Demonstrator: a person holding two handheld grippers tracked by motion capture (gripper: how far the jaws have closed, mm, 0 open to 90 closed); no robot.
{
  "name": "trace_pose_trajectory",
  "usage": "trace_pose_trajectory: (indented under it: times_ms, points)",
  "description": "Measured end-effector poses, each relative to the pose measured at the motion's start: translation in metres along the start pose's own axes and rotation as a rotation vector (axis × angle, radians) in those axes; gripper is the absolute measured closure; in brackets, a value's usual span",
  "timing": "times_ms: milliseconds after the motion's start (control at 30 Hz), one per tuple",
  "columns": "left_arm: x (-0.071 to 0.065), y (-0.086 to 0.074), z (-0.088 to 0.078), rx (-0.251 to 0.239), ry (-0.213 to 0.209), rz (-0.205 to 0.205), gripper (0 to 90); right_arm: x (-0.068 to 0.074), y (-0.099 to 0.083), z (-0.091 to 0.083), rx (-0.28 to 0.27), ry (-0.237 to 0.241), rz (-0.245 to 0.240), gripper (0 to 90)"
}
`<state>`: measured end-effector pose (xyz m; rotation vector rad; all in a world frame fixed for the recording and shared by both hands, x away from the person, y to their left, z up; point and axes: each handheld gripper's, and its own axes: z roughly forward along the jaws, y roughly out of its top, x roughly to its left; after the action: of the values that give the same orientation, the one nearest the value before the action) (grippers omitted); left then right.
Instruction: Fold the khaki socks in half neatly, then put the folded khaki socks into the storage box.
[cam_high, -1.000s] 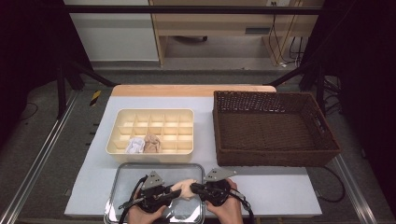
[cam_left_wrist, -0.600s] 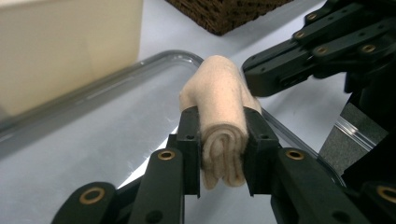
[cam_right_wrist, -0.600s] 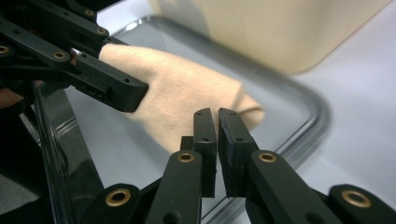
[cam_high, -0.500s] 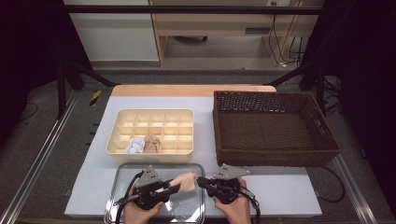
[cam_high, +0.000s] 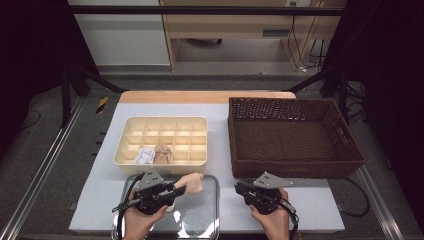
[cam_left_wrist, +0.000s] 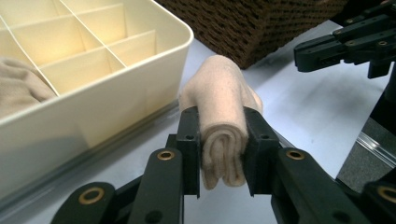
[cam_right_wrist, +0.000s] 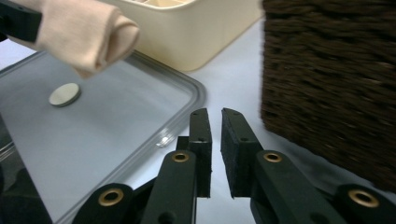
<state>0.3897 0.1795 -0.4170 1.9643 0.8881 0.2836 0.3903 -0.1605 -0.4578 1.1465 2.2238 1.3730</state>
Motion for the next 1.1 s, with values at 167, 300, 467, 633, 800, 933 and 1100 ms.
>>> trace_pose_trajectory:
  times_ms: [167,300,467,633,800,933,1100]
  points:
    - [0.006,0.005,-0.003,-0.011,0.006,-0.008,70.4,-0.011,-0.005,-0.009,0.009,-0.058,0.008,77.1]
    - [0.011,0.009,-0.007,-0.016,0.015,-0.009,70.4,-0.019,-0.008,-0.016,0.024,-0.102,0.021,73.4]
    - [0.015,0.016,-0.011,-0.005,0.032,-0.001,70.3,-0.027,-0.014,-0.023,0.034,-0.13,0.033,70.9]
    - [0.018,0.024,-0.015,0.005,0.037,0.0,70.3,-0.033,-0.018,-0.028,0.036,-0.152,0.047,69.3]
    - [0.021,0.035,-0.017,0.019,0.043,0.005,70.3,-0.034,-0.018,-0.028,0.044,-0.158,0.04,68.0]
    - [0.024,0.043,-0.019,0.029,0.049,0.012,70.3,-0.034,-0.018,-0.028,0.049,-0.159,0.039,67.7]
    - [0.032,0.052,-0.022,0.029,0.066,0.004,70.3,-0.035,-0.019,-0.028,0.048,-0.161,0.043,67.6]
